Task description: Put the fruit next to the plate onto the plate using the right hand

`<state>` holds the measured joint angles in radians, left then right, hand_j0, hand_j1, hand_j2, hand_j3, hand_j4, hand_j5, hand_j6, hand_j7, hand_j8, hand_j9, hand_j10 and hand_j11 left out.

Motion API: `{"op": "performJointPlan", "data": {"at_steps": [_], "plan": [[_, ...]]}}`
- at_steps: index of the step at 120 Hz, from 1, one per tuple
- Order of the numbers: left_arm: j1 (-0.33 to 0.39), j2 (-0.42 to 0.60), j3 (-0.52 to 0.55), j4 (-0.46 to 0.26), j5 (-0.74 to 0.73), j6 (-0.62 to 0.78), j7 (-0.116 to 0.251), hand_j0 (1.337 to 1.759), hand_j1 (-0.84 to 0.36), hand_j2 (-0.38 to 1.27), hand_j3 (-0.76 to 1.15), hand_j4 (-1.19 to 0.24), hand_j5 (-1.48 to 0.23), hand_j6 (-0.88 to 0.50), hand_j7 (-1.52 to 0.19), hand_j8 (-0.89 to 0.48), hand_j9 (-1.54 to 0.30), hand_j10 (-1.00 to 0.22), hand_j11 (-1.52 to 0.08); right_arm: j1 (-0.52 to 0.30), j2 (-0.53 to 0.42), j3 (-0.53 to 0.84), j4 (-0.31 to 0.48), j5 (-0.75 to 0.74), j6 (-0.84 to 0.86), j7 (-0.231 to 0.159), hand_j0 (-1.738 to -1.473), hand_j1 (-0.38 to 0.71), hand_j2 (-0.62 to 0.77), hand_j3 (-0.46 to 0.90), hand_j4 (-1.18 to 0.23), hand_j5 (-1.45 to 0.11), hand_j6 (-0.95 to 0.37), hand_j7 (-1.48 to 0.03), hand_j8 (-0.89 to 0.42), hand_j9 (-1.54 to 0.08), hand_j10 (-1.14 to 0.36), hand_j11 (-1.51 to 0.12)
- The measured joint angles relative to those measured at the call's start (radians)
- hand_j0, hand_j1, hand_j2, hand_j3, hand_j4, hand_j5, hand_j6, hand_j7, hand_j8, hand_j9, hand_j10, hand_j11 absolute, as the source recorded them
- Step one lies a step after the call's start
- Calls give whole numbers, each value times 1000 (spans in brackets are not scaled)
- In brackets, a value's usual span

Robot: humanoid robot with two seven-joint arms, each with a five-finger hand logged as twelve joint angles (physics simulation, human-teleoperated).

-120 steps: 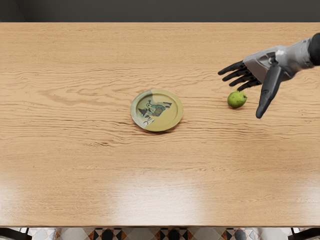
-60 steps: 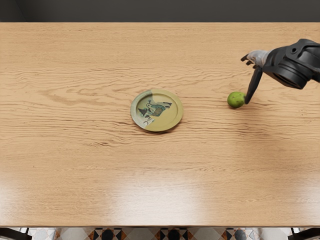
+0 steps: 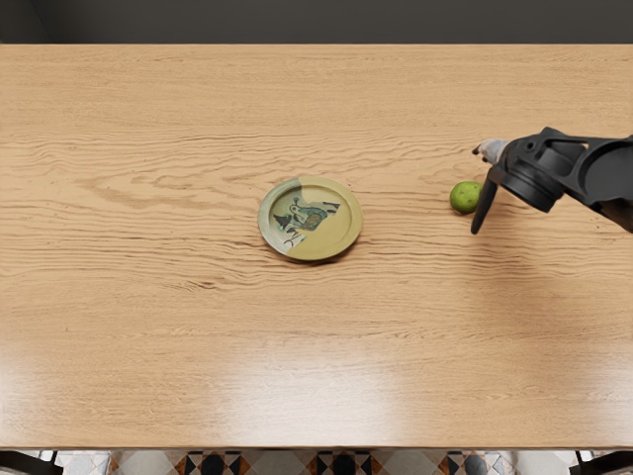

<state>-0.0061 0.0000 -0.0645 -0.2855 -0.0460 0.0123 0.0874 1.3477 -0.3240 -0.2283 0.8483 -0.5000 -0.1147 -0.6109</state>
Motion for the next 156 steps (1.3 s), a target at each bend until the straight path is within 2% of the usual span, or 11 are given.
{"op": "performJointPlan", "data": {"at_steps": [22, 39, 54, 106, 150, 156], "plan": [[-1, 0, 0, 0, 0, 0, 0, 1658, 344, 1, 0, -4, -5, -4, -5, -4, -5, -4, -5, -19, 60, 4, -91, 0, 0, 0, -1658, -295, -8, 0, -48, -60, -50, -60, -49, -60, -48, -60], [0, 0, 0, 0, 0, 0, 0, 1658, 344, 1, 0, -4, -5, -4, -5, -4, -5, -4, -5, -23, 77, 4, -116, 0, 0, 0, -1658, -208, -22, 0, -120, -154, -122, -153, -121, -154, -120, -154], [0, 0, 0, 0, 0, 0, 0, 1658, 344, 1, 0, -4, -5, -4, -5, -4, -5, -4, -5, -24, 86, 5, -122, 4, 1, 0, -1658, -124, -36, 0, -191, -246, -192, -245, -191, -246, -190, -245], [-1, 0, 0, 0, 0, 0, 0, 1658, 344, 1, 0, -4, -5, -4, -5, -4, -5, -4, -5, -23, 89, 4, -120, 11, 7, 0, -1658, 5, -58, 0, -298, -385, -299, -385, -299, -385, -298, -385], [0, 0, 0, 0, 0, 0, 0, 1658, 344, 1, 0, -4, -5, -4, -5, -4, -5, -4, -5, -23, 73, 3, -101, 12, 8, 0, -1658, 27, -61, 0, -316, -409, -317, -409, -317, -409, -316, -409], [0, 0, 0, 0, 0, 0, 0, 1658, 344, 1, 0, -4, -5, -4, -5, -4, -5, -4, -5, -24, 72, 3, -99, 13, 8, 0, -1658, 68, -68, 0, -350, -453, -351, -453, -351, -453, -350, -453]]}}
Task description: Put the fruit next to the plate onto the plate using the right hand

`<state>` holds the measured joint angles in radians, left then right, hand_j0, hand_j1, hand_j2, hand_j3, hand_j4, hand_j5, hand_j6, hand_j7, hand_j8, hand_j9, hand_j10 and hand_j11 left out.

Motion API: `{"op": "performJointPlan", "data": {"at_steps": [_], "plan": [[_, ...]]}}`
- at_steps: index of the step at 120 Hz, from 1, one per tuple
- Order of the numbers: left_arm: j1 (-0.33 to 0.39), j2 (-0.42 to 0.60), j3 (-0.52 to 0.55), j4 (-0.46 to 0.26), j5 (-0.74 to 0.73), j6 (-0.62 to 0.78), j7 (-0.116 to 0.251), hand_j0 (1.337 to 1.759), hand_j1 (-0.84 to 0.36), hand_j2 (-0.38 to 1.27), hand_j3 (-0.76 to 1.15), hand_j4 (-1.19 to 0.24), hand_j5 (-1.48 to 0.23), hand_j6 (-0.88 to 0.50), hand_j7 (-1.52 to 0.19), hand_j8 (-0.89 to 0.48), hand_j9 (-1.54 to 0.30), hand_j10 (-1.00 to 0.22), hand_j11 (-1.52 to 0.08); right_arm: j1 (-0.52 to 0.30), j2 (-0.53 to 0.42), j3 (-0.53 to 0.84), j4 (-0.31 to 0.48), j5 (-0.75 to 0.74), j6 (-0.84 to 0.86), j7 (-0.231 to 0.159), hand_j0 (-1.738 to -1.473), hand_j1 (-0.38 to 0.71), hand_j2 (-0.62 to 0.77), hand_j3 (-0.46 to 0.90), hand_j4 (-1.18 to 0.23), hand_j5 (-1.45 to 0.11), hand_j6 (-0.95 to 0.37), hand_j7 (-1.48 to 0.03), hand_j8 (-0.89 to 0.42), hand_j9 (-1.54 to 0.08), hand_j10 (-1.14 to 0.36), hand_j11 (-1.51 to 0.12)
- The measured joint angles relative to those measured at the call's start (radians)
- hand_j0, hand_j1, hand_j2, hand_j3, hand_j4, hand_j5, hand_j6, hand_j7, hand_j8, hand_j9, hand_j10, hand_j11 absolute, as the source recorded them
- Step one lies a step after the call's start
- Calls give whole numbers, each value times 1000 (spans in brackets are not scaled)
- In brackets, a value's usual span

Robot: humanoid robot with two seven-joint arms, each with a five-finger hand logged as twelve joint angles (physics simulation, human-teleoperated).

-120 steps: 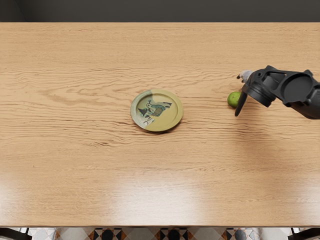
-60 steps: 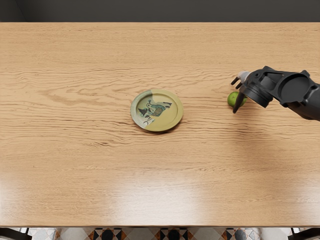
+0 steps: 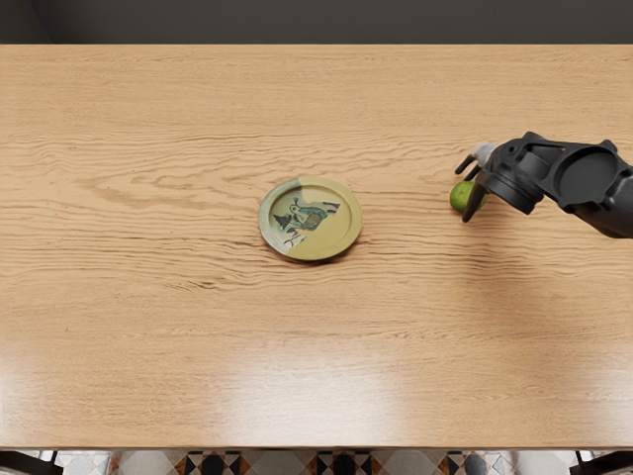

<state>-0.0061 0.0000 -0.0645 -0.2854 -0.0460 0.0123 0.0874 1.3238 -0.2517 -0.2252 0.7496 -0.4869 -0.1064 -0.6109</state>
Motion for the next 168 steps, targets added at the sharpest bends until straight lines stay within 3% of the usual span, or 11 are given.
{"op": "performJointPlan", "data": {"at_steps": [5, 11, 23, 48, 64, 92, 117, 134, 150, 159, 168], "plan": [[0, 0, 0, 0, 0, 0, 0, 1658, 344, 1, 0, -4, -5, -4, -5, -4, -5, -4, -5, -1, -1, 20, 7, 18, 3, 0, -1658, 178, -86, 0, -441, -572, -442, -572, -442, -572, -441, -572], [0, 0, 0, 0, 0, 0, 0, 1658, 344, 1, 0, -4, -5, -4, -5, -4, -5, -4, -5, -6, -5, 57, 15, 46, 20, -1, -1657, 257, -9, 0, -539, -691, -483, -694, -378, -696, -510, -695], [0, 0, 0, 0, 0, 0, 0, 1658, 344, 1, 0, -4, -5, -4, -5, -4, -5, -4, -5, -12, -17, 97, 24, 76, 50, -1, -1654, 285, 209, 0, -664, -871, -489, -865, -349, -876, -522, -881], [0, 0, 0, 0, 0, 0, 0, 1658, 344, 1, 0, -4, -5, -4, -5, -4, -5, -4, -5, -15, -35, 226, 31, 101, 148, -2, -1650, 324, 270, 2, -757, -1115, -383, -1037, -221, -1092, -410, -1102], [0, 0, 0, 0, 0, 0, 0, 1658, 344, 1, 0, -4, -5, -4, -5, -4, -5, -4, -5, -7, -23, 329, 45, 102, 217, -3, -1648, 339, 288, 1, -781, -1187, -358, -1084, -175, -1145, -374, -1152], [0, 0, 0, 0, 0, 0, 0, 1658, 344, 1, 0, -4, -5, -4, -5, -4, -5, -4, -5, -1, 188, 402, 20, 96, 219, -3, -1647, 315, 248, 1, -800, -1249, -349, -1118, -165, -1171, -372, -1165], [0, 0, 0, 0, 0, 0, 0, 1658, 344, 1, 0, -4, -5, -4, -5, -4, -5, -4, -5, 8, 243, 404, 0, 49, 185, -3, -1647, 326, 288, 1, -807, -1260, -362, -1126, -177, -1162, -374, -1172], [0, 0, 0, 0, 0, 0, 0, 1658, 344, 1, 0, -4, -5, -4, -5, -4, -5, -4, -5, 5, 249, 404, 0, -49, 89, -1, -1652, 31, 144, 0, -439, -683, -219, -612, -117, -631, -226, -636], [0, 0, 0, 0, 0, 0, 0, 1658, 344, 1, 0, -4, -5, -4, -5, -4, -5, -4, -5, 8, 223, 433, 39, -54, 86, 0, -1655, -140, 74, 0, -239, -369, -125, -331, -71, -342, -128, -344], [0, 0, 0, 0, 0, 0, 0, 1658, 344, 1, 0, -4, -5, -4, -5, -4, -5, -4, -5, 9, 91, 521, 146, 24, 167, 0, -1656, -197, 50, 0, -173, -264, -94, -238, -57, -245, -96, -246], [-1, 0, 0, 0, 0, 0, 0, 1658, 344, 1, 0, -4, -5, -4, -5, -4, -5, -4, -5, 7, -134, 600, 238, 185, 358, 0, -1657, -236, 33, 0, -127, -191, -73, -173, -47, -178, -73, -179]]}}
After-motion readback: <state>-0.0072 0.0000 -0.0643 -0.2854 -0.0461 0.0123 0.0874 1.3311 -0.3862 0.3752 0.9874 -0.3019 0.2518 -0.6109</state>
